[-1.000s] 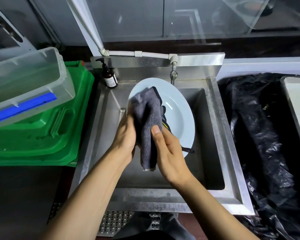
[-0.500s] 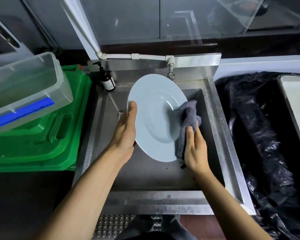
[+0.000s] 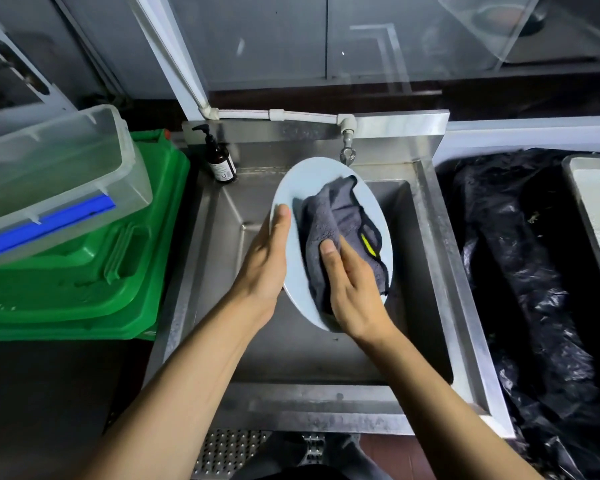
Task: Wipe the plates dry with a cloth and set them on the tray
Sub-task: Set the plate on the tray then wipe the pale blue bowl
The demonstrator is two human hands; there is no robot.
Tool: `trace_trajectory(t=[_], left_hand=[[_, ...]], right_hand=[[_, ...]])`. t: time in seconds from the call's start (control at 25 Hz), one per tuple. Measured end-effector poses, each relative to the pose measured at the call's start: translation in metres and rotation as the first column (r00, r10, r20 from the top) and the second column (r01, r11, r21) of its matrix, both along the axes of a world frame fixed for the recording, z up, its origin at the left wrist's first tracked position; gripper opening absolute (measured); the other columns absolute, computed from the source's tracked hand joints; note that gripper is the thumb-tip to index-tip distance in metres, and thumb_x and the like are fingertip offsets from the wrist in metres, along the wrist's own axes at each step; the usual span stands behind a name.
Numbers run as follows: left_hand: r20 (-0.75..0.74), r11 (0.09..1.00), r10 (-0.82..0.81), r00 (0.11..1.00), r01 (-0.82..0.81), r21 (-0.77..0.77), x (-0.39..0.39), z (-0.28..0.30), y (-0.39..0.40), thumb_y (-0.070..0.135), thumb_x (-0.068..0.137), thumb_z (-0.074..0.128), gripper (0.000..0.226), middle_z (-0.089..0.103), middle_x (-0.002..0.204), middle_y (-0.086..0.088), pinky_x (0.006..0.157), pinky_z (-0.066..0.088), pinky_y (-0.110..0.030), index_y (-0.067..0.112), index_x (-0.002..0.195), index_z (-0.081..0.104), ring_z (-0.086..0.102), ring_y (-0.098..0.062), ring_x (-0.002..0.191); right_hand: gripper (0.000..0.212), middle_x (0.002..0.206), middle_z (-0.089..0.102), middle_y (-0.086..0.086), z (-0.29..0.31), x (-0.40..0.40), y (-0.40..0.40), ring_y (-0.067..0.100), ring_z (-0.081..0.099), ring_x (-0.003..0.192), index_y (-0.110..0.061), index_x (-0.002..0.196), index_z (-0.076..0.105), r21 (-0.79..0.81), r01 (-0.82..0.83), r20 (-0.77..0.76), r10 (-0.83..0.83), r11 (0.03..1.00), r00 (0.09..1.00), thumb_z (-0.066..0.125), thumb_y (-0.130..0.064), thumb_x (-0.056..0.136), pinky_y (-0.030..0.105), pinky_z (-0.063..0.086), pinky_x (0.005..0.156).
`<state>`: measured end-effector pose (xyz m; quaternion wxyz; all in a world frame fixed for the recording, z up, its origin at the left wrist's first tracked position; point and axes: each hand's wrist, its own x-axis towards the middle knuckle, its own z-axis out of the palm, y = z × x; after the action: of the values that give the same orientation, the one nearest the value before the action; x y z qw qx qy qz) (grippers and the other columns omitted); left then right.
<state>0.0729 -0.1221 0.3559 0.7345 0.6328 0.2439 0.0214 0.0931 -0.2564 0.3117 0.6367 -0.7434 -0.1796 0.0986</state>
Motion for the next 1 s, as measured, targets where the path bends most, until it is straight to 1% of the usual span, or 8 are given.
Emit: trace_trajectory(t=[0.12,0.32,0.4,0.52,0.6,0.72,0.88,1.0], left_hand=[[-0.029,0.991,0.134,0.991,-0.135,-0.024,0.007,0.003,0.006,0.062,0.095,0.047,0.054,0.069,0.127,0.0,0.108,0.047,-0.047,0.023,0.13,0.063,0.065,-0.019,0.118],[-0.123,0.954,0.263,0.957,-0.277,-0.112,0.018,0.006,0.011,0.059,0.099,0.045,0.048,0.077,0.107,0.0,0.074,0.061,-0.037,0.026,0.129,0.062,0.075,-0.018,0.091],[-0.195,0.935,0.277,0.941,-0.311,-0.171,0.021,0.008,0.013,0.059,0.099,0.046,0.045,0.079,0.09,0.002,0.055,0.058,-0.034,0.026,0.125,0.061,0.076,-0.019,0.075],[-0.308,0.939,0.187,0.933,-0.262,-0.223,0.024,0.012,0.017,0.053,0.099,0.05,0.045,0.076,0.098,-0.014,0.055,0.058,-0.043,0.02,0.128,0.057,0.076,-0.03,0.075],[-0.354,0.943,0.102,0.93,-0.204,-0.263,0.026,0.017,0.023,0.051,0.095,0.059,0.045,0.074,0.094,-0.024,0.056,0.059,-0.051,0.018,0.125,0.055,0.075,-0.036,0.073],[-0.382,0.95,-0.021,0.924,-0.1,-0.295,0.022,0.019,0.031,0.058,0.088,0.065,0.048,0.064,0.111,-0.034,0.065,0.06,-0.055,0.028,0.125,0.055,0.072,-0.046,0.089],[-0.311,0.999,0.039,0.949,-0.04,0.002,0.008,-0.011,0.046,0.039,0.098,0.058,0.015,0.069,0.107,-0.015,0.065,0.061,-0.038,0.026,0.104,0.064,0.074,-0.03,0.081],[-0.329,0.946,0.116,0.937,-0.003,0.325,-0.007,-0.051,0.056,0.028,0.103,0.048,0.018,0.059,0.096,-0.013,0.075,0.053,-0.039,0.022,0.088,0.055,0.06,-0.027,0.083]], right_hand=[[0.024,0.094,0.063,-0.021,0.006,-0.023,-0.009,0.0,0.057,0.089,-0.035,0.101,0.058,-0.08,-0.023,0.127,0.033,0.997,0.991,0.037,-0.042,0.11,0.033,0.047,0.083],[0.062,0.144,0.058,0.003,-0.004,-0.033,-0.031,0.018,0.052,0.133,-0.006,0.141,0.056,-0.344,0.062,0.514,0.132,0.937,0.848,0.074,-0.039,0.09,0.033,0.038,0.112],[0.062,0.141,0.06,0.007,-0.009,-0.028,-0.036,0.021,0.057,0.129,-0.002,0.136,0.06,-0.373,0.168,0.636,0.119,0.913,0.763,0.083,-0.012,0.079,0.034,0.042,0.109],[0.051,0.124,0.067,0.001,-0.008,-0.017,-0.039,0.017,0.061,0.109,-0.009,0.127,0.064,-0.322,0.226,0.717,0.081,0.919,0.692,0.074,-0.002,0.078,0.026,0.042,0.095],[0.043,0.099,0.066,-0.008,-0.007,-0.008,-0.04,0.011,0.056,0.084,-0.023,0.111,0.061,-0.293,0.225,0.638,0.015,0.929,0.77,0.072,0.0,0.076,0.018,0.039,0.078],[0.034,0.069,0.062,-0.015,-0.01,0.003,-0.039,0.003,0.049,0.055,-0.033,0.08,0.049,-0.196,0.282,0.228,-0.236,0.939,0.945,0.069,-0.005,0.083,0.019,0.04,0.054],[0.027,0.052,0.059,-0.009,-0.025,0.01,-0.05,0.002,0.048,0.045,-0.019,0.068,0.057,-0.01,0.4,-0.146,-0.397,0.916,0.906,0.072,-0.03,0.088,0.018,0.04,0.044],[0.031,0.051,0.054,-0.004,-0.032,0.015,-0.065,0.01,0.045,0.045,-0.02,0.063,0.059,0.034,0.457,-0.342,-0.419,0.889,0.841,0.075,-0.037,0.083,0.025,0.039,0.043]])
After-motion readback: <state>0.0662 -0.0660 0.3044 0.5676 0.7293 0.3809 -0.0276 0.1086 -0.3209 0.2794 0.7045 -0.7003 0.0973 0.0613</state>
